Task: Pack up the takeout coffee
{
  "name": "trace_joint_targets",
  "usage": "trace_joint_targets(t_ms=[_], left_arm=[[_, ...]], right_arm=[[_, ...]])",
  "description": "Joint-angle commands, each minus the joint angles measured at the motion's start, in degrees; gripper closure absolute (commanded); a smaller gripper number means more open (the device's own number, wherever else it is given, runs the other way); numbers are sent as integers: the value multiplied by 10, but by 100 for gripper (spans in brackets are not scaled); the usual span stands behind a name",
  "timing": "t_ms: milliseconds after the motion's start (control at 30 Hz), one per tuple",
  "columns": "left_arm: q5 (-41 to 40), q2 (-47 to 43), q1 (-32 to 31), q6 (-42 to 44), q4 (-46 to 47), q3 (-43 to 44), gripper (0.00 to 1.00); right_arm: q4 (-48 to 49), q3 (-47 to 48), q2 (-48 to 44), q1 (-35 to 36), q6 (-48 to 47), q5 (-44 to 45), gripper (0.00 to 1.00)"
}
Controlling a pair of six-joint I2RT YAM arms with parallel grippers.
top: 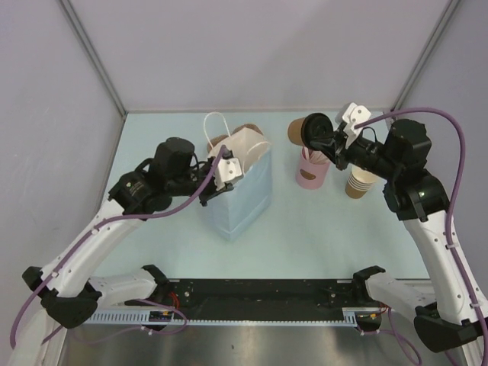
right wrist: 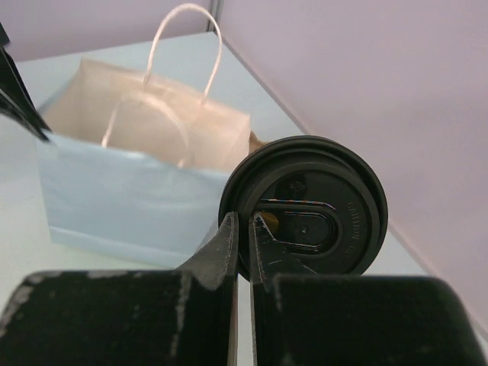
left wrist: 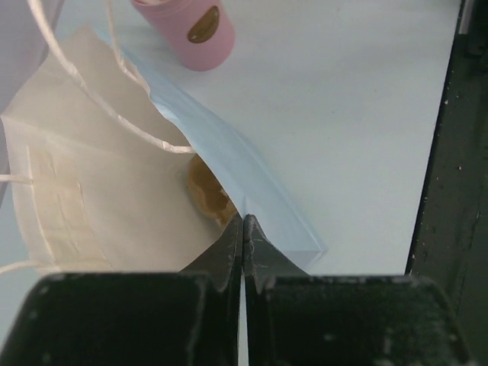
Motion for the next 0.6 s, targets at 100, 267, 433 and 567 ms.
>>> trace_joint_targets(t_ms=[100,267,433,567], left_arm=[[-12,10,-61,21,21,-12,100],[1,1,-68,23,22,-32,100],[10,-12,-70,29,21,-43,100],[18,-19,-70,30,10,-28,77]], right_arm=[[50,49,7,-1,55,7,100],[34,100,46,-2,89,-25,100],[23,150,81,-2,122,-61,100],[14,173,106,-1,142,-90,100]])
